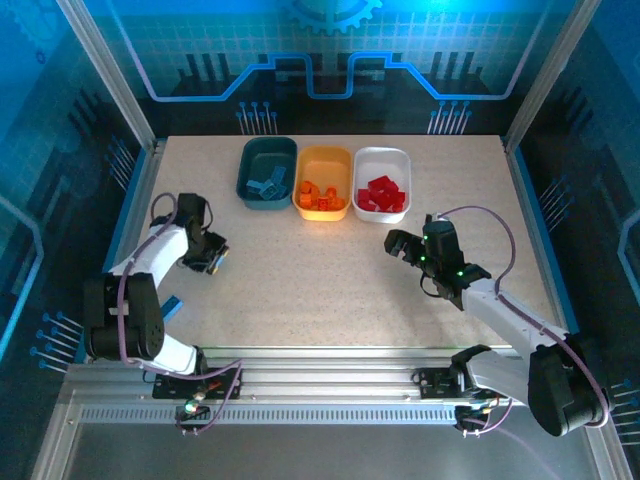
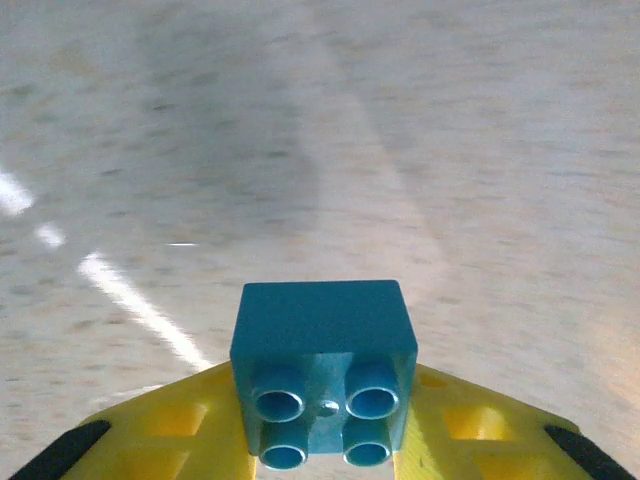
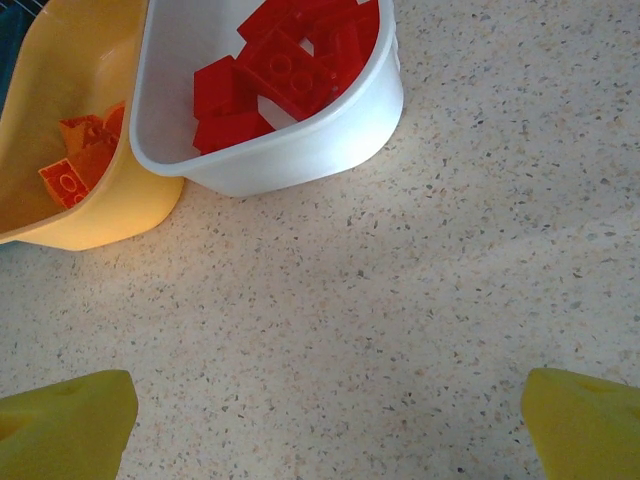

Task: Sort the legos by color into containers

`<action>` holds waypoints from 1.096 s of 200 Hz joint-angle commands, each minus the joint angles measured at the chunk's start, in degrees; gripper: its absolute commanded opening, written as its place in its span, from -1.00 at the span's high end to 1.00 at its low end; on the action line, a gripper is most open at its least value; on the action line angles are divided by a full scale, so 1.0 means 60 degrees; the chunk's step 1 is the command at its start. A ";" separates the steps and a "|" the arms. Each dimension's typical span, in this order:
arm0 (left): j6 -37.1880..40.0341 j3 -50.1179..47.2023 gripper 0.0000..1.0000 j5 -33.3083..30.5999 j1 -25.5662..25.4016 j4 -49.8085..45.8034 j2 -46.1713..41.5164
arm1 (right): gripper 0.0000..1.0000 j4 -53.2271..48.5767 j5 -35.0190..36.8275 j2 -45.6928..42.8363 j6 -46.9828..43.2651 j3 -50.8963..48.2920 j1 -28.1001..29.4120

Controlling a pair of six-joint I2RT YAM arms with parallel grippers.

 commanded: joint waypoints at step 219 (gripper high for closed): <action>-0.2718 0.1918 -0.98 -0.3433 -0.1572 -0.0310 0.0131 | -1.00 0.0710 0.0782 0.1267 -0.0533 0.0309 0.0871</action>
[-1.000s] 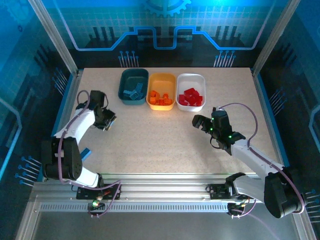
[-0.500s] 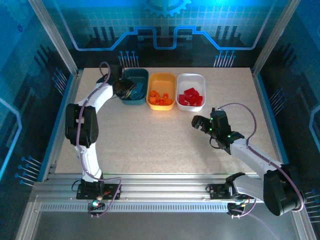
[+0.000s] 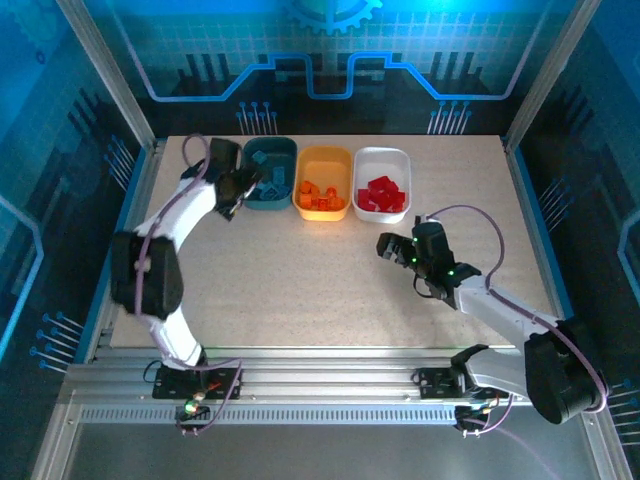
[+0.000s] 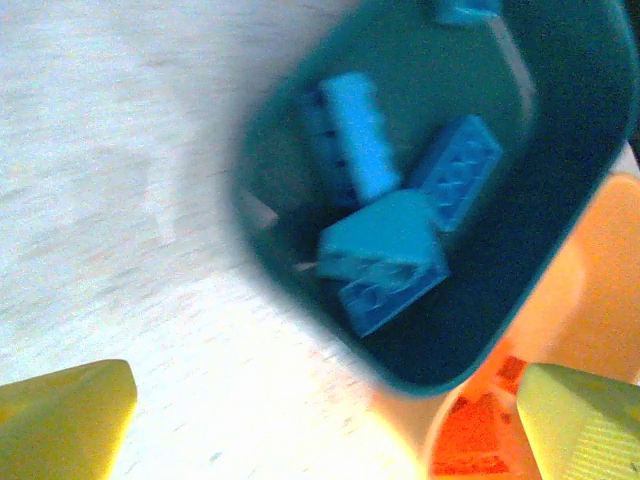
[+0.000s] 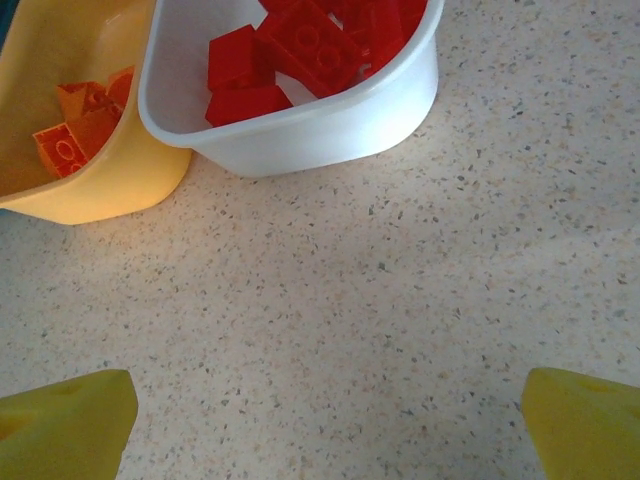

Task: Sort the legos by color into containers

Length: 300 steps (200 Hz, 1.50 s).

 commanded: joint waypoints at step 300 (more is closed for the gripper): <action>-0.7730 -0.7315 -0.63 -0.1887 0.4965 -0.1430 -0.4181 | -0.99 -0.5349 0.2374 -0.0441 -0.0576 0.2823 0.2562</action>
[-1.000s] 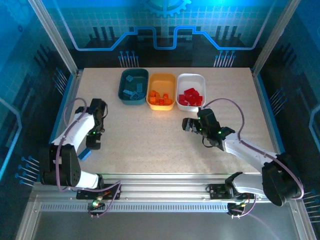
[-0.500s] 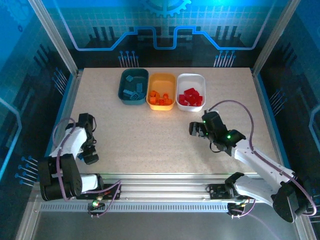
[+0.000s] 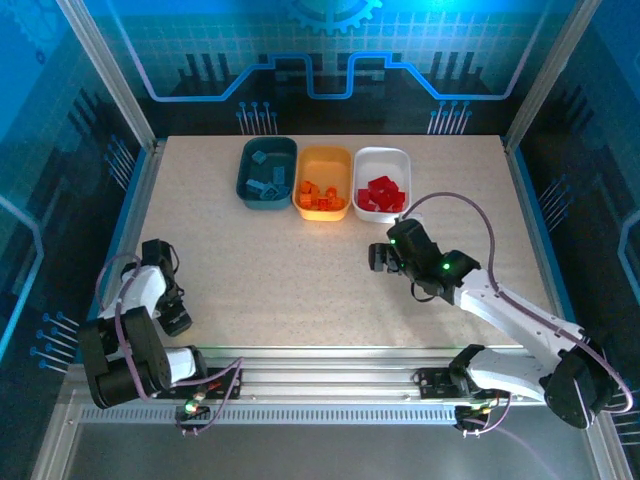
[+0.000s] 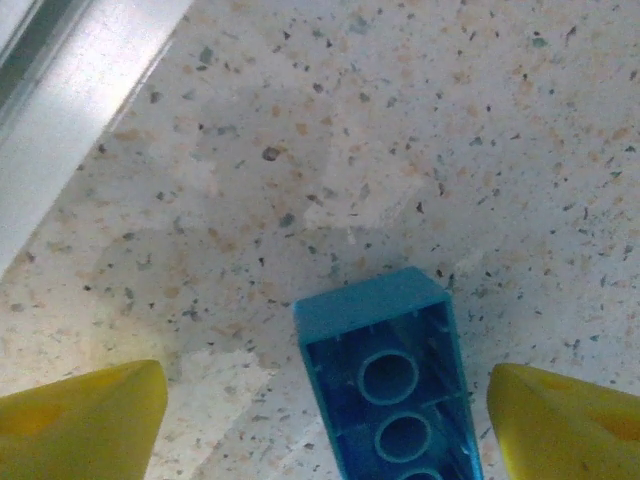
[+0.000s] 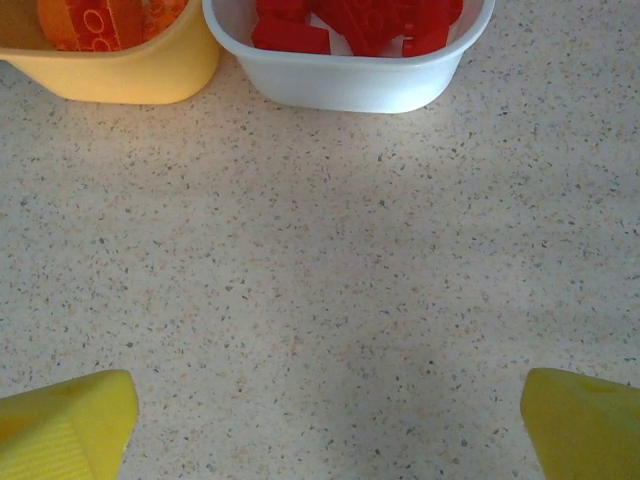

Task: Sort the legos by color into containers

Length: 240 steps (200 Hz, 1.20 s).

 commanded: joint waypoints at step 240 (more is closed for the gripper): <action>0.3930 0.3495 0.47 0.1627 -0.2659 0.2593 0.1848 | -0.98 0.1062 0.0211 0.0881 0.0213 -0.0021 0.0139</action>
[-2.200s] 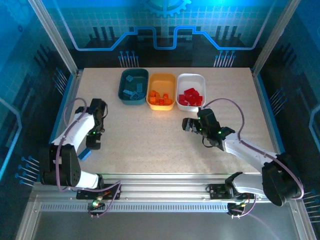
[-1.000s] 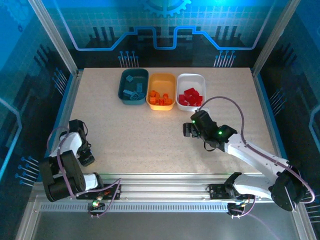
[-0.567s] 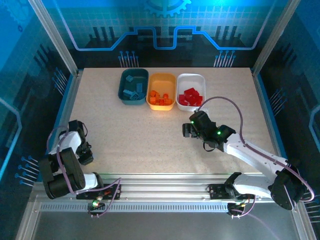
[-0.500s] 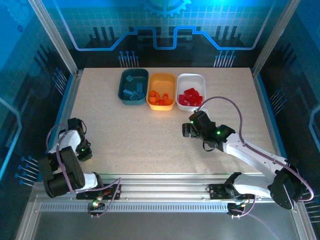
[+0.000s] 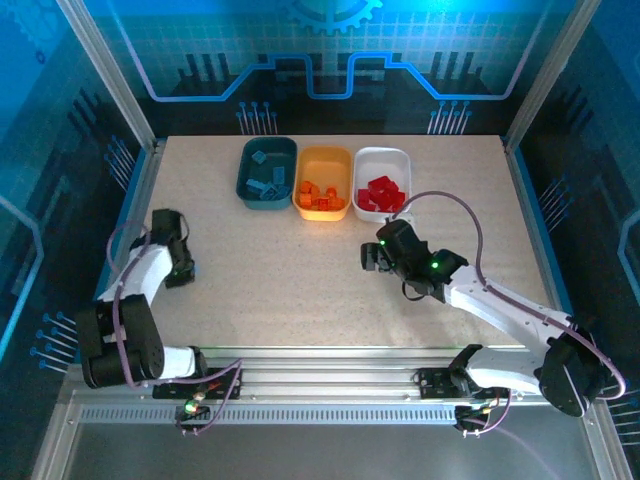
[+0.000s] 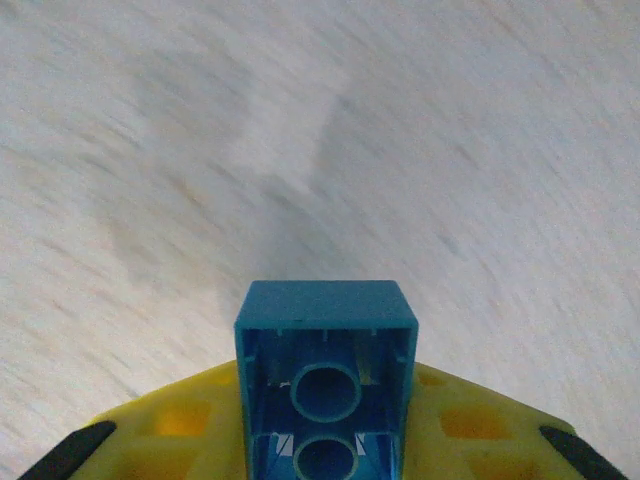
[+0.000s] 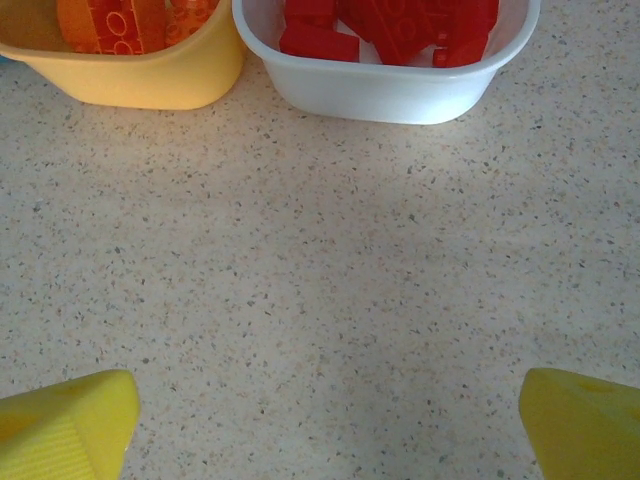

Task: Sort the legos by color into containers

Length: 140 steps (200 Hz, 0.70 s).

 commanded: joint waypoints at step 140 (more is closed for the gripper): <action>0.6864 1.2033 -0.15 0.3440 -0.2877 -0.0218 0.8405 | -0.98 0.2370 -0.2089 0.0157 -0.0368 -0.1489 -0.2719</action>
